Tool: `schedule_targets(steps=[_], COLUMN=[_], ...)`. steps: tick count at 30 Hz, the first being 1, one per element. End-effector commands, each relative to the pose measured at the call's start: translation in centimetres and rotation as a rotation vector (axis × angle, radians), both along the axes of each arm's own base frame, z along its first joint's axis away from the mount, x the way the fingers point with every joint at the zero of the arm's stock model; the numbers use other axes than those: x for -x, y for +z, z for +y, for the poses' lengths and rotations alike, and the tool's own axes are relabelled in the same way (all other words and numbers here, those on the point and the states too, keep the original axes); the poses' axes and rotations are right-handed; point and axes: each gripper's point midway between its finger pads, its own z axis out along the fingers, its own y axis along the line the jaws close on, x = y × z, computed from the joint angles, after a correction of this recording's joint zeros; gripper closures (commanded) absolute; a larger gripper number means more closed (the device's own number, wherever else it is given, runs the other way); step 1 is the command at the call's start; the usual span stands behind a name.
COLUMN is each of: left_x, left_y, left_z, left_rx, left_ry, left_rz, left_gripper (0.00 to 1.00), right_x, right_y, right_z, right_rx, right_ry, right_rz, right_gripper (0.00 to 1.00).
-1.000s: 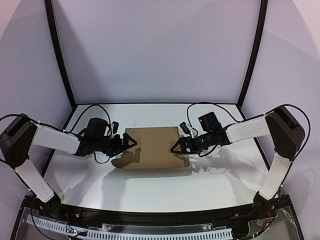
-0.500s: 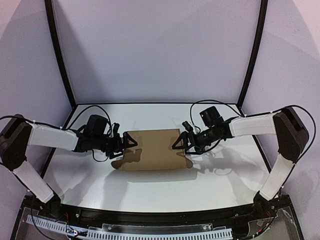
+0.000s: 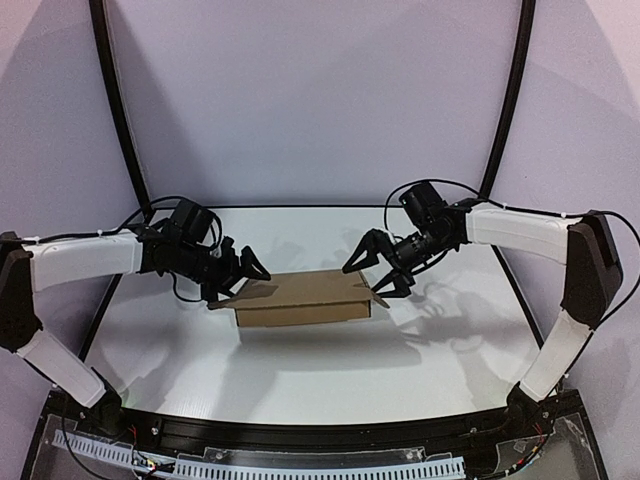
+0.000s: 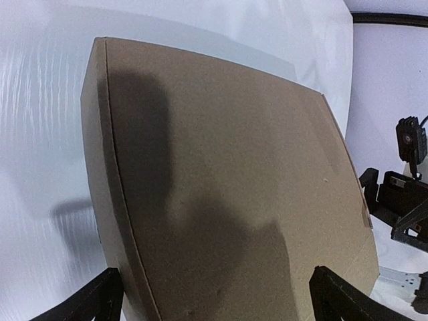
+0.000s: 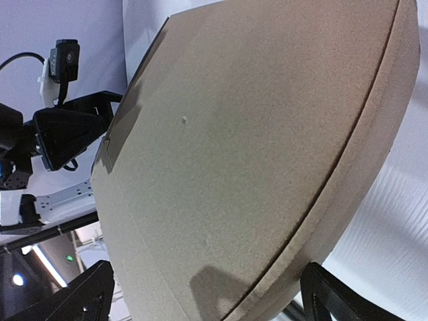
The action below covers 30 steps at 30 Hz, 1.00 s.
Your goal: Fold the paper box
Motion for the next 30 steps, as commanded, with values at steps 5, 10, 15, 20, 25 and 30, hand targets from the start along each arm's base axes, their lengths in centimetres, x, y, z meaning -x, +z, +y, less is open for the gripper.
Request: schedule_targets(steps=[5, 10, 15, 20, 25, 30], left_x=[4.7, 5.8, 6.3, 5.5, 3.9, 3.2], left_y=[6.0, 8.1, 7.1, 5.5, 3.0, 2.1], left_z=[-1.7, -1.4, -0.8, -1.0, -0.7, 0.5], left_rx=[0.139, 0.145, 0.079, 0.076, 0.005, -0.076], left_ry=[-0.073, -0.064, -0.066, -0.055, -0.051, -0.042], left_rz=[0.209, 0.286, 0.337, 0.320, 0.311, 0.235], left_gripper=[0.01, 0.01, 0.01, 0.01, 0.01, 0.01], right_x=[2.7, 3.7, 3.7, 2.8, 0.8, 0.9], right_y=[5.4, 6.0, 4.7, 3.1, 2.1, 1.1], right_z=[1.4, 1.2, 0.8, 1.2, 1.5, 0.8], right_rx=[-0.129, -0.131, -0.103, -0.092, -0.036, 0.011], right_ry=[0.054, 0.063, 0.056, 0.053, 0.034, 0.031], right_rz=[0.199, 0.306, 0.335, 0.320, 0.259, 0.222], right_gripper=[0.02, 0.02, 0.02, 0.02, 0.02, 0.02])
